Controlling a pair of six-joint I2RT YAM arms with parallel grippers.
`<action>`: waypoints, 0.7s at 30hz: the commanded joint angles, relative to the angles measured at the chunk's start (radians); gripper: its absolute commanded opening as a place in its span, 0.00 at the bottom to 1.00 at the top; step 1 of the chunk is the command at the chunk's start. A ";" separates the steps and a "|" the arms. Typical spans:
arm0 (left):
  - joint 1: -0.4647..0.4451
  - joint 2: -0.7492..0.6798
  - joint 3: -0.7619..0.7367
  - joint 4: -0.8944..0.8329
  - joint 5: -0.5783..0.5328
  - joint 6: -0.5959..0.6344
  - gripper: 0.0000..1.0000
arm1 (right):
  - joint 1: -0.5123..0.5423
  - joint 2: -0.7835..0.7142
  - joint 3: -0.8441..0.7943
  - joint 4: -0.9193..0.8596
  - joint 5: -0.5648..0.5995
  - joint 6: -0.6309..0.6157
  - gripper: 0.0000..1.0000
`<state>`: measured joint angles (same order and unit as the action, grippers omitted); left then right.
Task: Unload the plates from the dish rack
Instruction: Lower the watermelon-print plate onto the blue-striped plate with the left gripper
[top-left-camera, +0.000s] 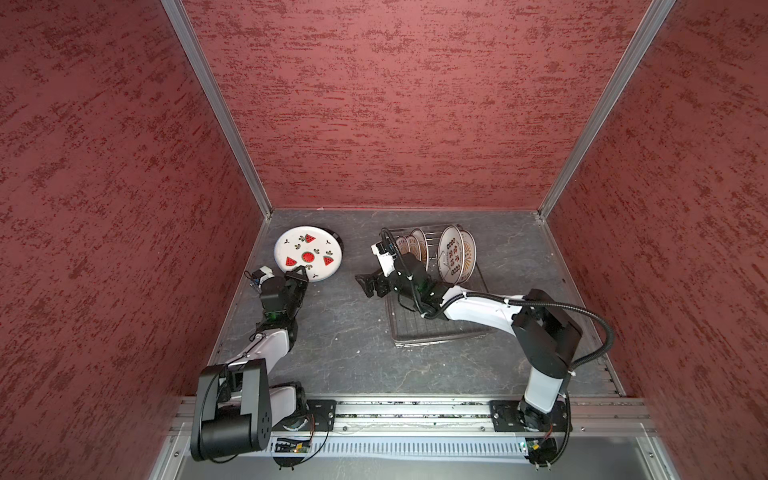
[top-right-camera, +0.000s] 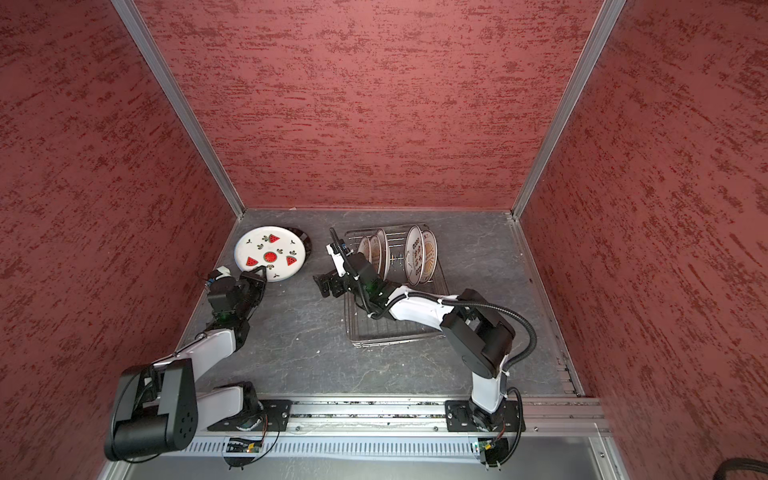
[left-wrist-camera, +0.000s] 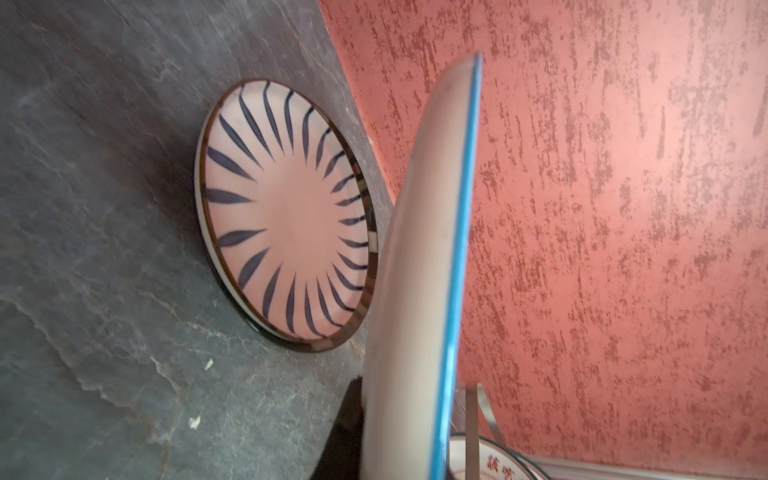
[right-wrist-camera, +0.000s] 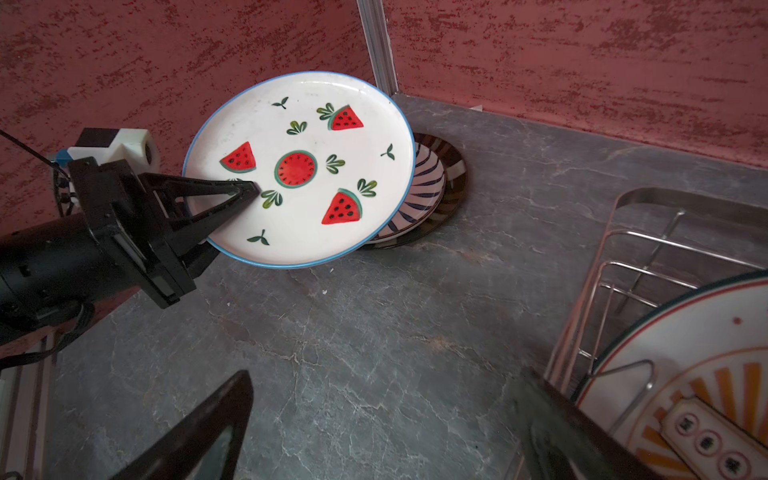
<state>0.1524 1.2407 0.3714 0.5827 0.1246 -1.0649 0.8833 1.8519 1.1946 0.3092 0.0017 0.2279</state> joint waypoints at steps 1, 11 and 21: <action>0.008 0.039 0.071 0.107 -0.060 -0.012 0.06 | 0.008 0.028 0.050 0.020 0.057 -0.011 0.98; 0.011 0.288 0.205 0.154 -0.064 -0.028 0.03 | 0.008 0.124 0.129 0.005 -0.026 -0.028 0.98; 0.009 0.381 0.255 0.116 -0.100 -0.044 0.09 | 0.008 0.138 0.131 0.011 -0.030 -0.031 0.99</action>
<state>0.1574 1.6249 0.5877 0.5831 0.0410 -1.0943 0.8864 1.9846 1.2934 0.3069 -0.0151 0.2165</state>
